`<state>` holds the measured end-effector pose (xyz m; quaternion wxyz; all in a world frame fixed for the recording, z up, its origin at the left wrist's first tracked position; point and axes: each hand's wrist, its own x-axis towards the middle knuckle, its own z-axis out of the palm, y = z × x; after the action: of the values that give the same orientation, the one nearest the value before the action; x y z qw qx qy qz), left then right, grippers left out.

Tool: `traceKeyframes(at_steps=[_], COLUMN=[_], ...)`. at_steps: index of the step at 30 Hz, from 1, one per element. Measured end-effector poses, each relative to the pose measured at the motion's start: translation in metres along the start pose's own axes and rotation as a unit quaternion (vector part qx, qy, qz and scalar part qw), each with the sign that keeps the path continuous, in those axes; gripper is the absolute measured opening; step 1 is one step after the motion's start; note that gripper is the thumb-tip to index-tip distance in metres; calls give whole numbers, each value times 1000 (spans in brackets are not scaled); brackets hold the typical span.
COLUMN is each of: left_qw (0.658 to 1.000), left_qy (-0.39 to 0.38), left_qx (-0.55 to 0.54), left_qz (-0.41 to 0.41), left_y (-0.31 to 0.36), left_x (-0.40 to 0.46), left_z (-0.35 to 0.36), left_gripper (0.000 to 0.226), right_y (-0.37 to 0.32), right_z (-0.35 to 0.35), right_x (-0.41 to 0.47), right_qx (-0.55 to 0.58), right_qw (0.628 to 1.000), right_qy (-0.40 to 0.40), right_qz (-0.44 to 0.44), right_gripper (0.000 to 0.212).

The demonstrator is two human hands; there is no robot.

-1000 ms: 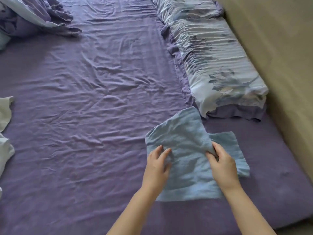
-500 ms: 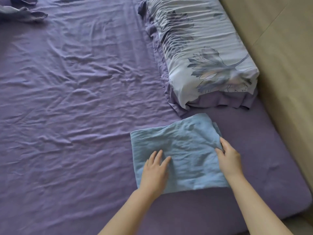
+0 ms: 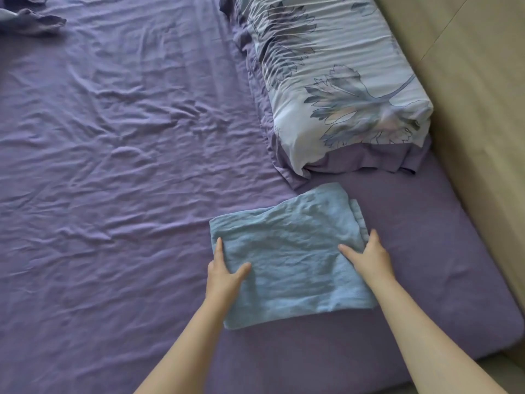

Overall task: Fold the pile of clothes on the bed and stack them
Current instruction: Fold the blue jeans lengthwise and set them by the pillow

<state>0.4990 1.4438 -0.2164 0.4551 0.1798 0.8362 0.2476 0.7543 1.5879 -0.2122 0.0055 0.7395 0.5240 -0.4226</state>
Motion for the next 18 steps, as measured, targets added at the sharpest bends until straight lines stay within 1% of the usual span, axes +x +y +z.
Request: traceKeyframes(at_steps=[2, 3, 4, 5, 7, 10, 14, 16, 18], left_qw=[999, 998, 997, 997, 997, 995, 993, 991, 989], left_qy=[6, 11, 14, 12, 2, -14, -58, -94, -122], left_qx=[-42, -59, -69, -72, -66, -71, -67, -43, -2], left_qz=[6, 9, 13, 20, 36, 62, 79, 87, 87], left_y=[4, 7, 11, 16, 25, 39, 52, 55, 53], left_x=[-3, -5, -9, -13, -23, -40, -58, -64, -68], left_z=[-6, -8, -10, -11, -7, 6, 32, 47, 61], left_gripper=[86, 82, 79, 77, 75, 75, 76, 78, 80], right_y=[-3, -5, -6, -7, -5, 8, 29, 40, 49], right_z=[-6, -9, -13, -18, -28, -49, -77, -86, -92], right_x=[-2, -6, -11, -16, -25, -38, -46, -45, -42], right_qx=[23, 33, 36, 26, -5, -10, -49, -79, -114], right_qw=[999, 998, 997, 995, 992, 989, 983, 977, 973], right_qy=[11, 22, 35, 50, 78, 105, 155, 182, 191], right_qz=[-27, -46, -64, -79, -98, -103, -89, -76, -54], right_gripper=[50, 36, 30, 30, 37, 42, 47, 49, 51])
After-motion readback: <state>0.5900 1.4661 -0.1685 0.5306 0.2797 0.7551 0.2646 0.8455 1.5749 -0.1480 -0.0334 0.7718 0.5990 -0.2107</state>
